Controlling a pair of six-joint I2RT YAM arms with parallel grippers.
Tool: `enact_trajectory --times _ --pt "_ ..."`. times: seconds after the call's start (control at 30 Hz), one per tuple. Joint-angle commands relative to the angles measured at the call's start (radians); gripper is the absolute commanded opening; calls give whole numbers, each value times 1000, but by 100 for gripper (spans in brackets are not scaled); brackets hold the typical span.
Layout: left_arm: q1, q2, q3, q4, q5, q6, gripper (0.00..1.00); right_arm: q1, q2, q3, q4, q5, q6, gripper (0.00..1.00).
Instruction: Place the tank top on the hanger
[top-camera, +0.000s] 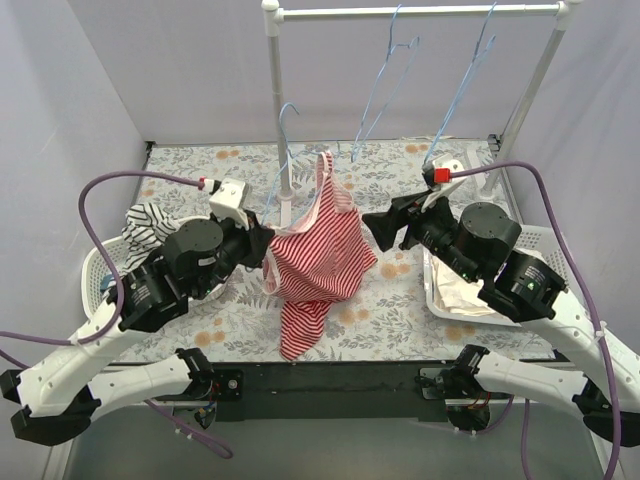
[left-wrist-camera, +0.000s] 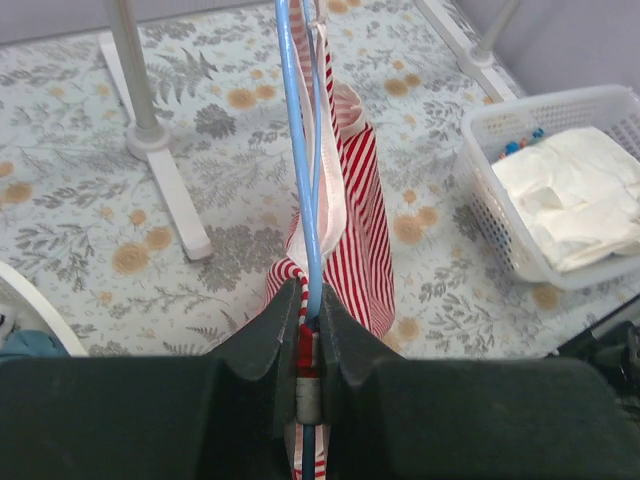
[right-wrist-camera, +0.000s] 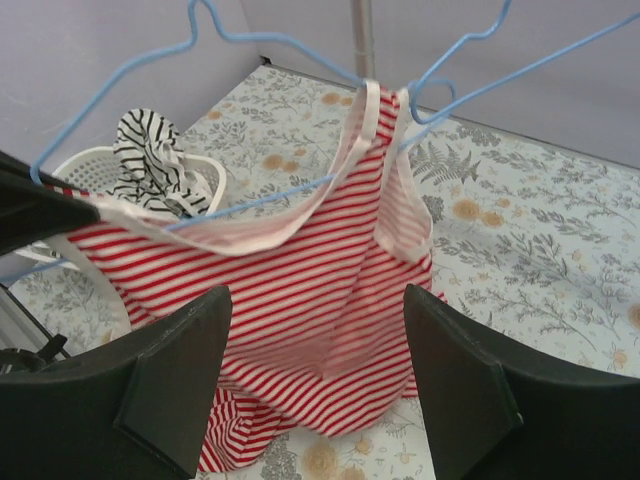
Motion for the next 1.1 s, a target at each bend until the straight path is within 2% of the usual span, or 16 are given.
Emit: enact_trajectory --times 0.0,0.2,0.5,0.73,0.83,0.97,1.07 --pt "5 103 135 87 -133 81 0 5 -56 -70 45 26 56 77" --pt "4 280 294 149 -297 164 0 5 -118 -191 29 -55 124 77" --pt "5 473 548 252 -291 337 0 5 -193 -418 -22 -213 237 76" --pt "10 542 623 324 -296 411 0 5 -245 -510 -57 -292 277 76" --pt "42 562 637 317 -245 394 0 5 -271 -539 -65 -322 283 76" --pt "106 587 660 277 -94 325 0 5 -280 -552 -74 -327 272 76" --pt "152 605 674 256 -31 292 0 5 -258 -550 -80 -338 260 76"
